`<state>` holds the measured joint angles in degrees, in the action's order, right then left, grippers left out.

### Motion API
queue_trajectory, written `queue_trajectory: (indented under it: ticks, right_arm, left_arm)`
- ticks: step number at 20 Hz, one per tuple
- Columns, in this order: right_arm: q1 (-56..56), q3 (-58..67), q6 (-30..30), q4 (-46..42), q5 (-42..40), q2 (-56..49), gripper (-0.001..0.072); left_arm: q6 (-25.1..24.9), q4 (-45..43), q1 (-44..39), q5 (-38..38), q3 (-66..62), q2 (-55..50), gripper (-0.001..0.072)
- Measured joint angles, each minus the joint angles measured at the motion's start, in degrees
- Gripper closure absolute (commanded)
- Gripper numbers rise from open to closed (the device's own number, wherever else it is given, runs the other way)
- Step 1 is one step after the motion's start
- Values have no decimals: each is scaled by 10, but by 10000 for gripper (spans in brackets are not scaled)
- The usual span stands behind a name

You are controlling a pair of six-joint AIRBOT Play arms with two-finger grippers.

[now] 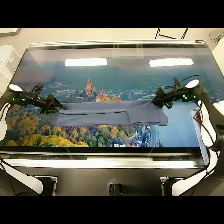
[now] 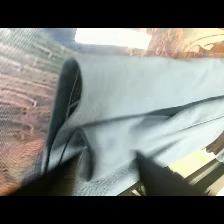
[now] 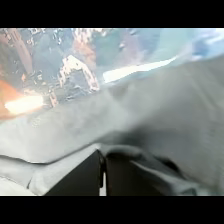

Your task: Fold the clothes and pants, and hang the long-sleeved shirts on hangers.

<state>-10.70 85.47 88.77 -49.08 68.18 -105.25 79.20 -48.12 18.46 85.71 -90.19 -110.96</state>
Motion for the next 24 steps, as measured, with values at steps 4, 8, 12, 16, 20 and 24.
queue_trajectory:
  ticks: [4, 8, 12, 16, 20, 24]
  right_arm:
    - [-29, 14, -17, 11, 46, 8, 5]
    - [-110, 12, -24, -38, 130, 11, -7]
    - [-149, -20, -48, -31, 154, -12, -7]
    - [-127, -35, -105, 44, 156, -37, 6]
    - [-84, -39, -127, 64, 116, -45, 585]
    - [-56, -39, -126, 75, 106, -26, 674]
  left_arm:
    - [6, 2, 28, 48, -38, 4, -8]
    - [21, 3, 71, 85, -69, 44, -8]
    - [33, 4, 83, 102, -78, 102, -7]
    - [44, 4, 57, 108, -81, 154, -7]
    - [47, 4, 0, 108, -81, 187, -5]
    - [43, 4, -85, 85, -77, 198, -2]
